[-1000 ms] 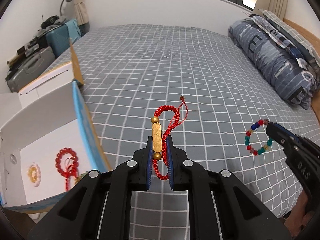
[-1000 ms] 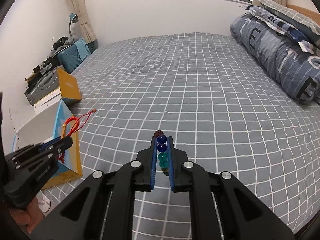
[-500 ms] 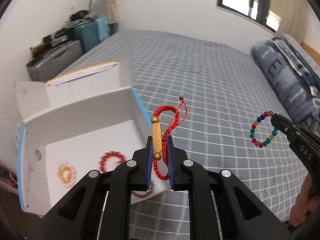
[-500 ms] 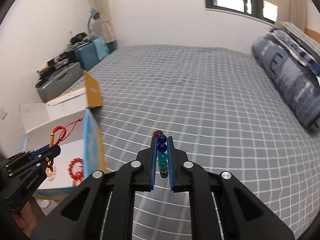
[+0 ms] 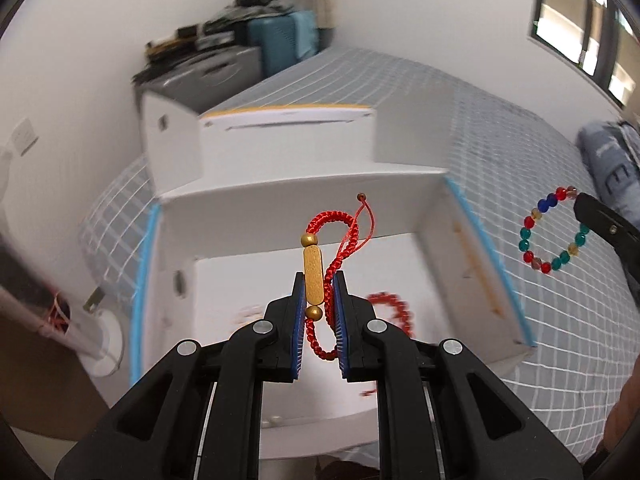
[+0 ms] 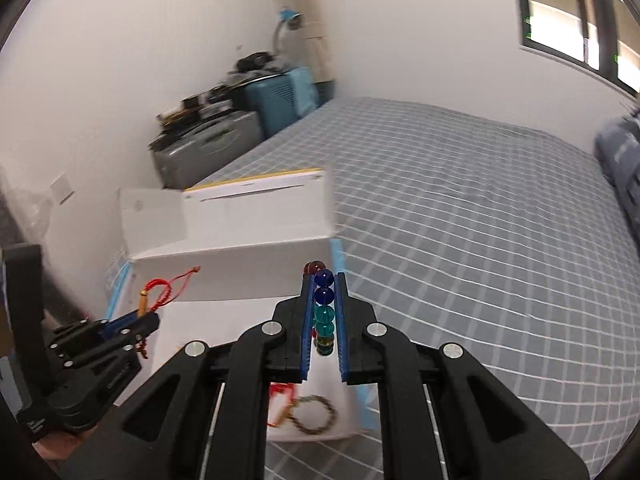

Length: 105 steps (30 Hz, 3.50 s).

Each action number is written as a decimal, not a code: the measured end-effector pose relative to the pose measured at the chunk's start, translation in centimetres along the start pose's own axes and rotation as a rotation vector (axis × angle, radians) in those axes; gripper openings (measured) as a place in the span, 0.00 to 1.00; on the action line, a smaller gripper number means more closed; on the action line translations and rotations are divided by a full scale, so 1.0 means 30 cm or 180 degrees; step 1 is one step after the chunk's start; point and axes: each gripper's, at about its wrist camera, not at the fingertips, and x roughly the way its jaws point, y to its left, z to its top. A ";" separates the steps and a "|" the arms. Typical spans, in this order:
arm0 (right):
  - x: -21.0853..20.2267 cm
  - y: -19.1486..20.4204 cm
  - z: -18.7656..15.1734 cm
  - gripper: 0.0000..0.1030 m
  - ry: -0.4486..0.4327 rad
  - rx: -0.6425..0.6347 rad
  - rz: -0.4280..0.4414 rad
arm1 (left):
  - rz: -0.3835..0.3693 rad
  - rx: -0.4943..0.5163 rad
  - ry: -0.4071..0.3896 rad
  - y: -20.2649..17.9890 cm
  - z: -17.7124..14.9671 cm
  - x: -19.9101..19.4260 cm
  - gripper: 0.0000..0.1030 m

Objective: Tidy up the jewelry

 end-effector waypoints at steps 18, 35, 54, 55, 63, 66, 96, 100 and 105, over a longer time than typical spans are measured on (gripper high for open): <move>0.379 0.283 -0.164 0.09 0.0833 -0.0433 0.0008 | 0.0132 -0.0287 0.0726 0.175 -0.081 0.227 0.12; 0.453 0.282 -0.219 0.10 0.1092 -0.0425 -0.0094 | 0.0243 -0.0216 0.0868 0.162 -0.119 0.293 0.16; 0.095 0.150 -0.199 0.79 0.0221 -0.0237 -0.0212 | 0.0168 -0.0398 -0.0136 0.157 -0.197 -0.092 0.81; 0.071 0.146 -0.213 0.82 0.0164 -0.0257 -0.0222 | 0.0174 -0.0414 -0.0217 0.158 -0.216 -0.114 0.85; -0.052 0.161 -0.325 0.93 -0.0102 -0.0448 -0.0382 | 0.0241 -0.0384 -0.0548 0.147 -0.329 -0.184 0.94; -0.070 0.162 -0.355 0.93 -0.0095 -0.0422 -0.0332 | 0.0242 -0.0346 -0.0499 0.142 -0.352 -0.169 0.94; -0.050 0.152 -0.453 0.93 0.0024 -0.0339 -0.0271 | 0.0253 -0.0211 -0.0487 0.086 -0.442 -0.152 0.94; -0.050 0.155 -0.456 0.93 0.0014 -0.0339 -0.0293 | 0.0231 -0.0183 -0.0501 0.074 -0.439 -0.161 0.94; -0.056 0.141 -0.452 0.93 0.0007 -0.0313 -0.0311 | 0.0204 -0.0143 -0.0500 0.063 -0.437 -0.168 0.94</move>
